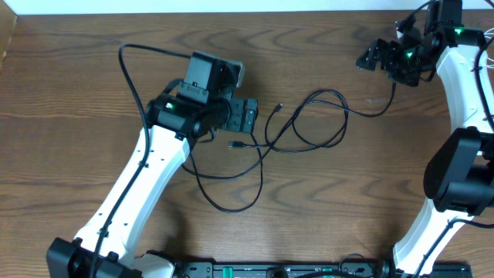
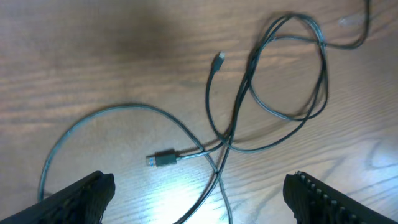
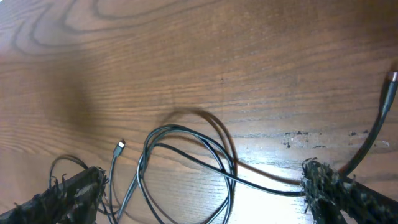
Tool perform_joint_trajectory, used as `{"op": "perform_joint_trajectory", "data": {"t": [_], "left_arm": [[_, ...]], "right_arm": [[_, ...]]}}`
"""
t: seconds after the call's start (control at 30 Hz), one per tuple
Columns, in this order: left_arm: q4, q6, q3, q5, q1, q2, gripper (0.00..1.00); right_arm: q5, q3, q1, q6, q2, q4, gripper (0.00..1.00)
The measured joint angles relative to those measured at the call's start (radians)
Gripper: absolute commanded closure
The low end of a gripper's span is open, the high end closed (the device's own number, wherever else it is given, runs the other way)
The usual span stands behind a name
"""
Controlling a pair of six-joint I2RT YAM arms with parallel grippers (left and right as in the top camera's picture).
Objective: Untangle cables
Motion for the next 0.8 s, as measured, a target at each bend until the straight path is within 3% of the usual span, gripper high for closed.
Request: {"op": "perform_joint_trajectory", "data": {"t": [0.43, 0.8], "left_arm": [[0.142, -0.104, -0.125, 0.035, -0.058, 0.015, 0.12], [0.174, -0.125, -0.126, 0.047, -0.153, 0.182, 0.12]], "right_arm": [[0.000, 0.000, 0.004, -0.001, 0.000, -0.009, 0.01], [0.001, 0.000, 0.007, -0.001, 0.000, -0.021, 0.01]]}}
